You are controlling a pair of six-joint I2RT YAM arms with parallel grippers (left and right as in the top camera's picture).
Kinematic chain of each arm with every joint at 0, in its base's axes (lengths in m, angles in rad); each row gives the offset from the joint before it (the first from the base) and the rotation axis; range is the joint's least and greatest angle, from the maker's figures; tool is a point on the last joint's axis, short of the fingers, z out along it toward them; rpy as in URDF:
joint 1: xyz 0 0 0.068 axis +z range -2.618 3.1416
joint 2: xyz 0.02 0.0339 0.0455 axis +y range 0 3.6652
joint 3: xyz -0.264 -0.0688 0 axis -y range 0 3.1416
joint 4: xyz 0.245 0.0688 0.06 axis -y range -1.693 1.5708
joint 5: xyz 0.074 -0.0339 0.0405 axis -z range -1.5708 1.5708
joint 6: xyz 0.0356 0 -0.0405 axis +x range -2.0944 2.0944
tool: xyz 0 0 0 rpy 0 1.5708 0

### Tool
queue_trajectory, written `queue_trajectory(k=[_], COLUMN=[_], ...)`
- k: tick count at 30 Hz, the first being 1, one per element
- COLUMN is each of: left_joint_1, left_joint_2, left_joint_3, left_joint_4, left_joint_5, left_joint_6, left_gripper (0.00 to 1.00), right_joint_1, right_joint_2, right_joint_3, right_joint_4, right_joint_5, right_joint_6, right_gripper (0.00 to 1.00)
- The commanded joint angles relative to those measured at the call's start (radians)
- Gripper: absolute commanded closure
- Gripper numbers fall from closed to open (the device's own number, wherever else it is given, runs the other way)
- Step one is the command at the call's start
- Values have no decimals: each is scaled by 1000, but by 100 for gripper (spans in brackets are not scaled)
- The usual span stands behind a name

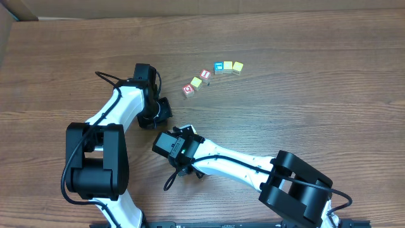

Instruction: Flip 4 blocks

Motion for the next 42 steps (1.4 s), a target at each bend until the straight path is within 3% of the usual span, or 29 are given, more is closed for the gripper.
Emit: queue_trajectory(k=[1,29,36,42], left_joint_1=[-6,-6,-7,-11], left_joint_2=[1,1,1,1], left_joint_3=[-4,-4,-4,-4], left_joint_4=[0,0,-3,9], left_joint_5=[7,8,13,85], left_joint_6=[-7,-6,2,45], left_gripper=[96,96,96,96], right_joint_1=[-3,-3,-6,-64], right_joint_2=[-6,-6,-8,-69], right_joint_3=[7,6,14,112], right_joint_4=[2,-19,4,-99], right_joint_5=[34,96,10,1], right_joint_6=[19,42,41,41], right_gripper=[96,96,96,96])
